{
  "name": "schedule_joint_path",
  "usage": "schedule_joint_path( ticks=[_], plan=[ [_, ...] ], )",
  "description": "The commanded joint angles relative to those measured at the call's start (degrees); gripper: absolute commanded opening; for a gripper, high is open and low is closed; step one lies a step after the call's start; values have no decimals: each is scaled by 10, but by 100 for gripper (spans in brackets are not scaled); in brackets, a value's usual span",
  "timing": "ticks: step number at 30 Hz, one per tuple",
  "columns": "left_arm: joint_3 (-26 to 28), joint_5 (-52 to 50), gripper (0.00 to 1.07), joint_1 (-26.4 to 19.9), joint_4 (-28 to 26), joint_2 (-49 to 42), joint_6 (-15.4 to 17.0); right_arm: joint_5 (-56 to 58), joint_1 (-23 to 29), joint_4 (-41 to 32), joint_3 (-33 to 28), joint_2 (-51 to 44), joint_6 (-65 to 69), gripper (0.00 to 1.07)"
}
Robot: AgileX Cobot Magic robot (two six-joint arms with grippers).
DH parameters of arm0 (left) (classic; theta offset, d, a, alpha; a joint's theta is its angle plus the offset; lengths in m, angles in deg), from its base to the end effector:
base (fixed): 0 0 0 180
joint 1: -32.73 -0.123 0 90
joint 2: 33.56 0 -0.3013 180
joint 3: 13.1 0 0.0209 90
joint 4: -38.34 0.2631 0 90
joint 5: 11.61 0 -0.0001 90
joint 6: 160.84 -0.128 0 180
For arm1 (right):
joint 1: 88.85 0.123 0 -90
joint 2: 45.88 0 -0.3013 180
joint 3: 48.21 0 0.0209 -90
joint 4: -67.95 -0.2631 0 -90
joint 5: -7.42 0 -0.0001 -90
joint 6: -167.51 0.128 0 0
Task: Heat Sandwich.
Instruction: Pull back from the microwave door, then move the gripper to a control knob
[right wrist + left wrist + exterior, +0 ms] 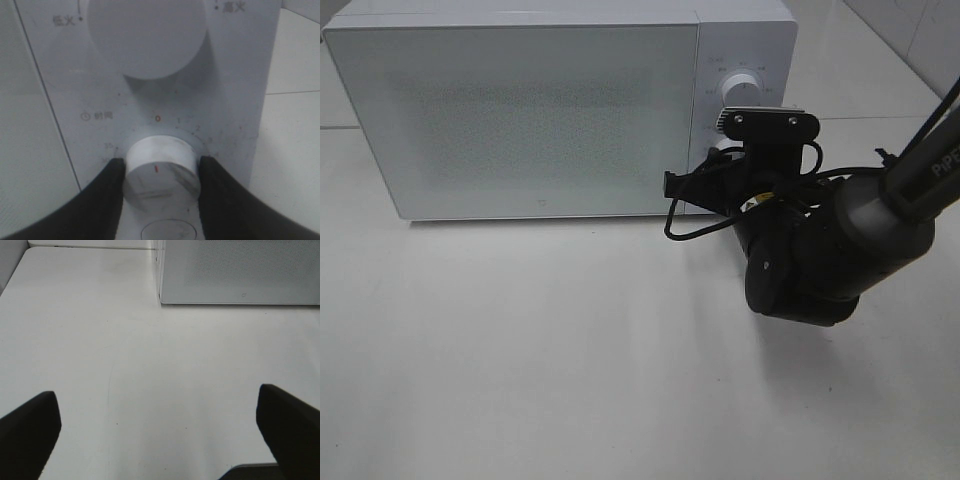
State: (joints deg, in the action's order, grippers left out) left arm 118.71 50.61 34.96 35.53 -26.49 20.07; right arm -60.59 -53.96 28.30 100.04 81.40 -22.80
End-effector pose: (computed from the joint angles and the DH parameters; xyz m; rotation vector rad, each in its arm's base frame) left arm 0.0185 -0.0063 0.2681 0.0272 2.0505 -0.0928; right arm 0.3703 0.1659 0.1124 0.0657 1.6638 0.0182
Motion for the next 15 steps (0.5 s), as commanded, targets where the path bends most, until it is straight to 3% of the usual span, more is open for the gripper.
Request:
schedule_joint_path(
  ticks=[1, 15],
  plan=[
    [1, -7, 100, -1, -5, -9, 2, -30, 0, 21, 12, -4, 19, 9],
    [1, -7, 100, -1, -5, -9, 2, -42, 0, 68, 12, -4, 292, 9]
  ],
)
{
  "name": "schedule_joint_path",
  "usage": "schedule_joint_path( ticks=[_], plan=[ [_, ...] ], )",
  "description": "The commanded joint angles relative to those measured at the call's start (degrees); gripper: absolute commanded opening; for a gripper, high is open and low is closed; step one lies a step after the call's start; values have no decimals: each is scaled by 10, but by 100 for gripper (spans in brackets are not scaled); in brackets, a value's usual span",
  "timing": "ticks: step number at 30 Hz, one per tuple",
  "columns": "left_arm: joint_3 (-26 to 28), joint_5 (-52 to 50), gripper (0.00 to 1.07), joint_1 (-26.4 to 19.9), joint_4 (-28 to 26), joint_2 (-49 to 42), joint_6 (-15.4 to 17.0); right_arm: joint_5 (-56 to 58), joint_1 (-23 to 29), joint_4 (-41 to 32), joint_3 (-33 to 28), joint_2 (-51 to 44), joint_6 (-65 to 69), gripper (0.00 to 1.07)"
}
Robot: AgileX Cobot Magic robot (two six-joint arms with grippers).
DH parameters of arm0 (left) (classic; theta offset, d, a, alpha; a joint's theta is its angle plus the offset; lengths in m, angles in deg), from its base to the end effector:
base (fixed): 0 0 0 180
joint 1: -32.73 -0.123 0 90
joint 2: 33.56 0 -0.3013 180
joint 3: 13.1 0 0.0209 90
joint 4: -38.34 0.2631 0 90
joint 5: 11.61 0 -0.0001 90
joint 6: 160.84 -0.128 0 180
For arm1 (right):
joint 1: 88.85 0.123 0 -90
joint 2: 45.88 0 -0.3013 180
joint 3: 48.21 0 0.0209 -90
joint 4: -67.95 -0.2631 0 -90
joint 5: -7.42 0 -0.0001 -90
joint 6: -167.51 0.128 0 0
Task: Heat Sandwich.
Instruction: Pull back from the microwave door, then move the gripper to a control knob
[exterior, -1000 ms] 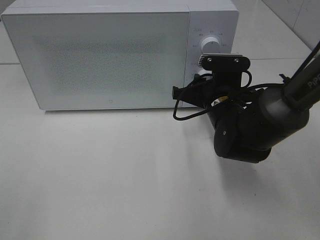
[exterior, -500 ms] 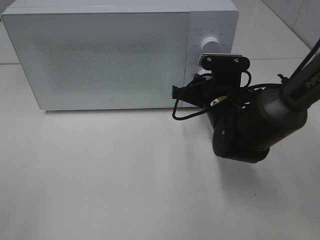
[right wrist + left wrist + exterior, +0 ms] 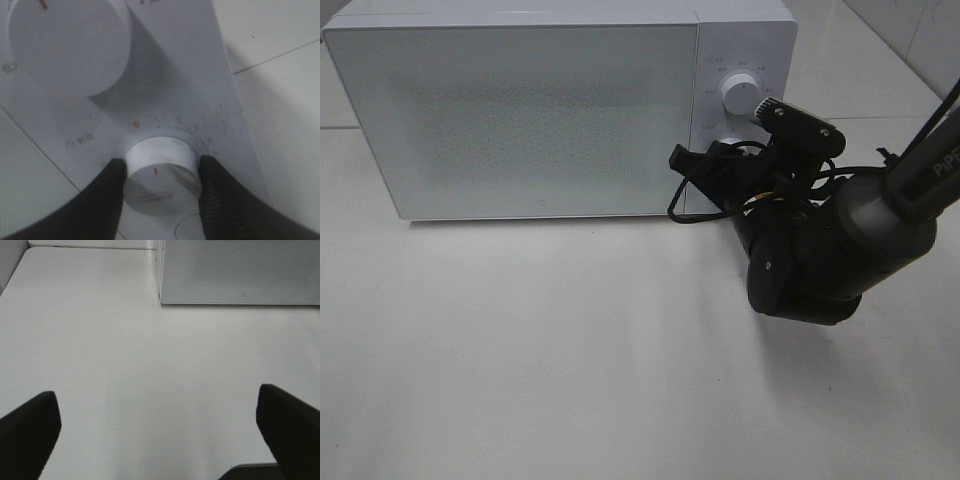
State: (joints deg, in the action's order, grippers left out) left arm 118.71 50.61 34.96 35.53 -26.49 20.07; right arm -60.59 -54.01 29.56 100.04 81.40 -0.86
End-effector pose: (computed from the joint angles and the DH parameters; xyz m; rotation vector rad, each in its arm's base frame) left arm 0.0185 -0.0063 0.2681 0.0272 2.0505 -0.0928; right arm 0.3706 0.1682 0.1130 0.3616 1.6306 0.3180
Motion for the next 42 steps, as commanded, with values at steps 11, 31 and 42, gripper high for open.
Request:
schedule_joint_path(
  ticks=[11, 31, 42],
  plan=[
    [1, -7, 100, -1, -5, -9, 2, -44, 1, 68, 12, -4, 305, 9],
    [1, -7, 100, -1, -5, -9, 2, -3, 1, 64, 12, -4, 699, 10],
    [1, -7, 100, -1, -5, -9, 2, 1, 1, 78, 12, -4, 790, 11]
  ],
)
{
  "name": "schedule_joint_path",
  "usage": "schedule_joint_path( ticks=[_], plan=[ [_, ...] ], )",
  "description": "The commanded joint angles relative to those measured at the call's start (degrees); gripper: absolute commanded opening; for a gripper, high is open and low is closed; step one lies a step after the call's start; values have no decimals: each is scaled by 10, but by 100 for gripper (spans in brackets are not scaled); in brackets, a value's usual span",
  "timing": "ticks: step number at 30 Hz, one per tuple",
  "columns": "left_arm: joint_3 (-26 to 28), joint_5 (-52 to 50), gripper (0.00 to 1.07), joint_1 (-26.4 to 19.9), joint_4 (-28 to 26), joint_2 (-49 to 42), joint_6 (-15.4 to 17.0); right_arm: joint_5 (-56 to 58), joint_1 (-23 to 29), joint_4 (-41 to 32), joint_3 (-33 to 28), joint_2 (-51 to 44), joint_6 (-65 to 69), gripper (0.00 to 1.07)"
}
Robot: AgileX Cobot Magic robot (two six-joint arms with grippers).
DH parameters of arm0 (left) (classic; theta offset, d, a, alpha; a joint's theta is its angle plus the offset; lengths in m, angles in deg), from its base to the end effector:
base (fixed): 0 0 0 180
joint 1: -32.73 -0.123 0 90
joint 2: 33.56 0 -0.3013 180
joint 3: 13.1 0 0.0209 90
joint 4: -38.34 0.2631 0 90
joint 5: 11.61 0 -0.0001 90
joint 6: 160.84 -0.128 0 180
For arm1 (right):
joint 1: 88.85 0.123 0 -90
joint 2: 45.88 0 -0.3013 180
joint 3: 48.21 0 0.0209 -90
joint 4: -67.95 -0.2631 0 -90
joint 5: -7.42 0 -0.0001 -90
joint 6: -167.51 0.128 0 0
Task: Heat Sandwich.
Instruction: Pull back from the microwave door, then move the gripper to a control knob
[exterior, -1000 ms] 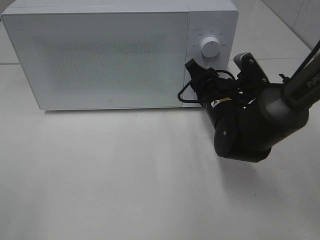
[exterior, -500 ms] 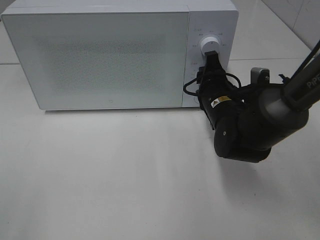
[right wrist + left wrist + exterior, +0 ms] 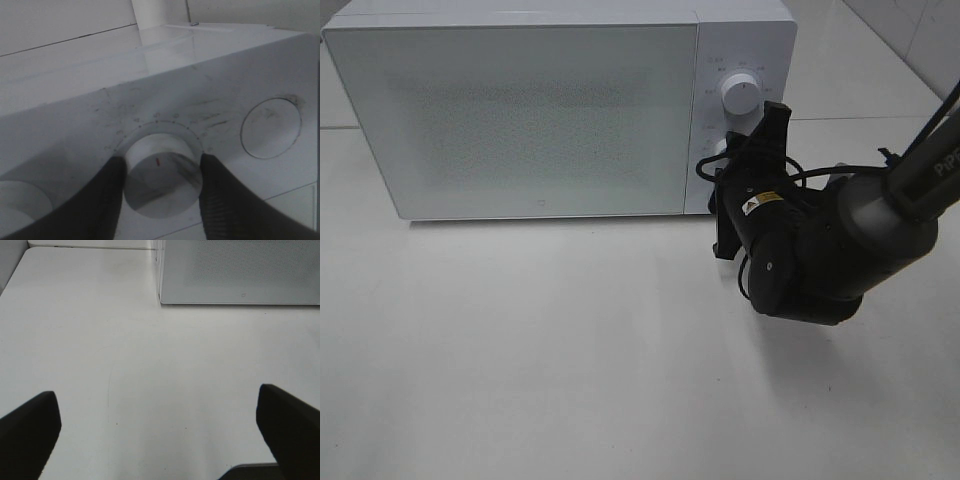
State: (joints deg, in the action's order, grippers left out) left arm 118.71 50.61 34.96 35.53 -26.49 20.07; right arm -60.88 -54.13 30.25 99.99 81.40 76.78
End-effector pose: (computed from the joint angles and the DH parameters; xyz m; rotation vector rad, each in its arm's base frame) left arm 0.0185 -0.0063 0.2681 0.0272 2.0505 -0.0928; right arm 0.3708 0.1685 0.1137 1.4286 1.1575 1.3140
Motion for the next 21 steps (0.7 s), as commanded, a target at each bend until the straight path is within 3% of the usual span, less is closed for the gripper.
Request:
schedule_joint_path(
  ticks=[1, 15, 21],
  plan=[
    [1, -7, 100, -1, -5, -9, 2, 4, 2, 71, 13, -4, 14, 12],
    [1, -7, 100, -1, -5, -9, 2, 3, 2, 70, 13, -4, -23, 16],
    [1, -7, 100, -1, -5, -9, 2, 3, 2, 52, 13, -4, -37, 26]
  ],
)
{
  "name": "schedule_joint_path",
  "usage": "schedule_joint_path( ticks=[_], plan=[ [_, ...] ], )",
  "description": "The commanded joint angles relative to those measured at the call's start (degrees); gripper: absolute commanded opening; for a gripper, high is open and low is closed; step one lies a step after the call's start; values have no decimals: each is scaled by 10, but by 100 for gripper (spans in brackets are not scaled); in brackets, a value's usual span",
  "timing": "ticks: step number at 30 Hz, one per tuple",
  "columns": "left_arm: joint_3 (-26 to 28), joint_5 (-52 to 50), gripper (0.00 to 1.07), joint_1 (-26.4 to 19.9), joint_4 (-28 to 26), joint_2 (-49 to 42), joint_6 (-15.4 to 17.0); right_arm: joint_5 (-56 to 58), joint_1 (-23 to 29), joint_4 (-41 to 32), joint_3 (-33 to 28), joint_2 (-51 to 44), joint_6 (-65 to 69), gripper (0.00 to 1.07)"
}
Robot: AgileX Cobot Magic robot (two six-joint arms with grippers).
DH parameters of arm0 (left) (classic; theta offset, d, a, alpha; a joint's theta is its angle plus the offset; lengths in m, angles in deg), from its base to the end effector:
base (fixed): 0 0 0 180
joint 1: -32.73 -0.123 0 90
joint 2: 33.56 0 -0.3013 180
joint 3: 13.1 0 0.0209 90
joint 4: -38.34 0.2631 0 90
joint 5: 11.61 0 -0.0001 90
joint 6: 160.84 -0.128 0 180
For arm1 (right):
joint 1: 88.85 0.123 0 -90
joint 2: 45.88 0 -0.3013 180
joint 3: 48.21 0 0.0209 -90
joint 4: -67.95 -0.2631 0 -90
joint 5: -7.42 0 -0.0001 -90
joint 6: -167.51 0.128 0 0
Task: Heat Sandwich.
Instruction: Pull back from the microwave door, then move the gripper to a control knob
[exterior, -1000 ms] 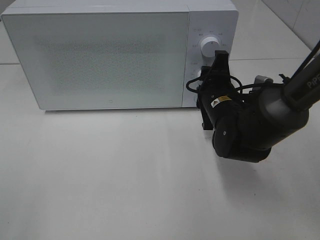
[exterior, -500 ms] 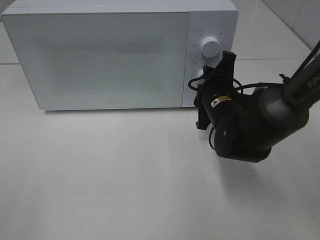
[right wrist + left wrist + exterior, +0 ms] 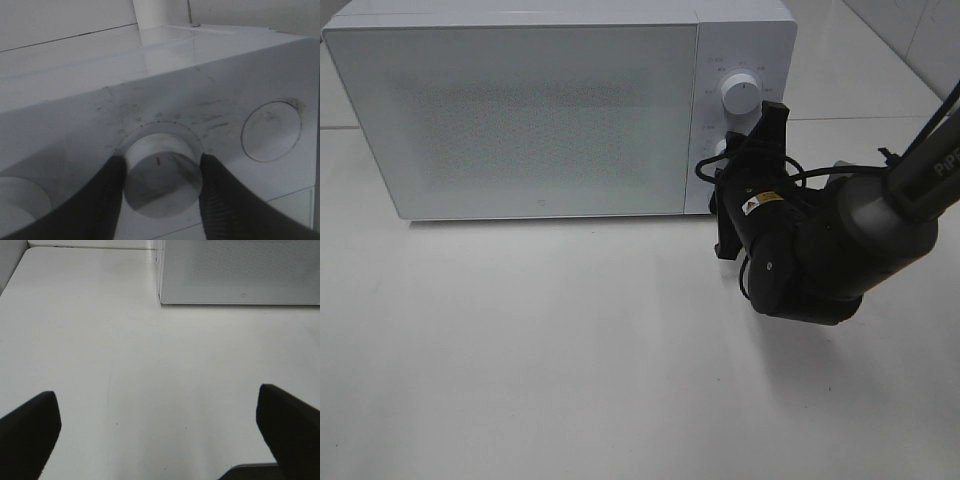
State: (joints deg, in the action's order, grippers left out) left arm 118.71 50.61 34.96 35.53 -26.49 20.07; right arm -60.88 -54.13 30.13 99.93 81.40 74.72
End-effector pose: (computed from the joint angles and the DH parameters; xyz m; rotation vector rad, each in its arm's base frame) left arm 0.0185 -0.0063 0.2681 0.0272 2.0505 -0.0928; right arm 0.3706 0.1681 0.1135 1.4034 1.1772 1.2870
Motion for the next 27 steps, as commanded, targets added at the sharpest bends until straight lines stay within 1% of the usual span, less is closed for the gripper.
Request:
schedule_joint_path(
  ticks=[1, 2, 4, 5, 7, 9, 10, 13, 16, 17, 19, 20, 22, 23, 27],
  plan=[
    [1, -7, 100, -1, -5, -9, 2, 1, 2, 48, 13, -4, -22, 28],
    [1, -7, 100, -1, -5, -9, 2, 1, 2, 48, 13, -4, -22, 28],
    [1, -7, 100, -1, -5, -9, 2, -1, 2, 37, 12, -4, -36, 34],
    [1, -7, 100, -1, -5, -9, 2, -3, 2, 29, 12, -5, -45, 39],
    [1, -7, 100, -1, -5, -9, 2, -6, 2, 26, 12, -6, -51, 41],
    [1, -7, 100, -1, -5, -9, 2, -18, 2, 22, 12, -6, -69, 46],
    [1, -7, 100, -1, -5, -9, 2, -23, 2, 17, 12, -6, -84, 50],
    [1, -7, 100, -1, -5, -9, 2, -22, 4, 18, 12, -6, -97, 54],
    [1, -7, 100, -1, -5, -9, 2, -15, 10, 18, 6, -10, -113, 62],
    [1, -7, 100, -1, -5, -9, 2, -15, 10, 18, 6, -10, -113, 62],
    [1, -7, 100, -1, -5, -9, 2, -2, 10, 18, -3, -18, -116, 66],
    [1, -7, 100, -1, -5, -9, 2, 10, 10, 18, -16, -28, -134, 69],
    [1, -7, 100, -1, -5, -9, 2, 19, 10, 27, -28, -38, -152, 70],
    [1, -7, 100, -1, -5, -9, 2, 19, 10, 27, -28, -38, -152, 70],
    [1, -7, 100, -1, -5, -9, 2, 47, 10, 51, -61, -65, -198, 70]
  ],
)
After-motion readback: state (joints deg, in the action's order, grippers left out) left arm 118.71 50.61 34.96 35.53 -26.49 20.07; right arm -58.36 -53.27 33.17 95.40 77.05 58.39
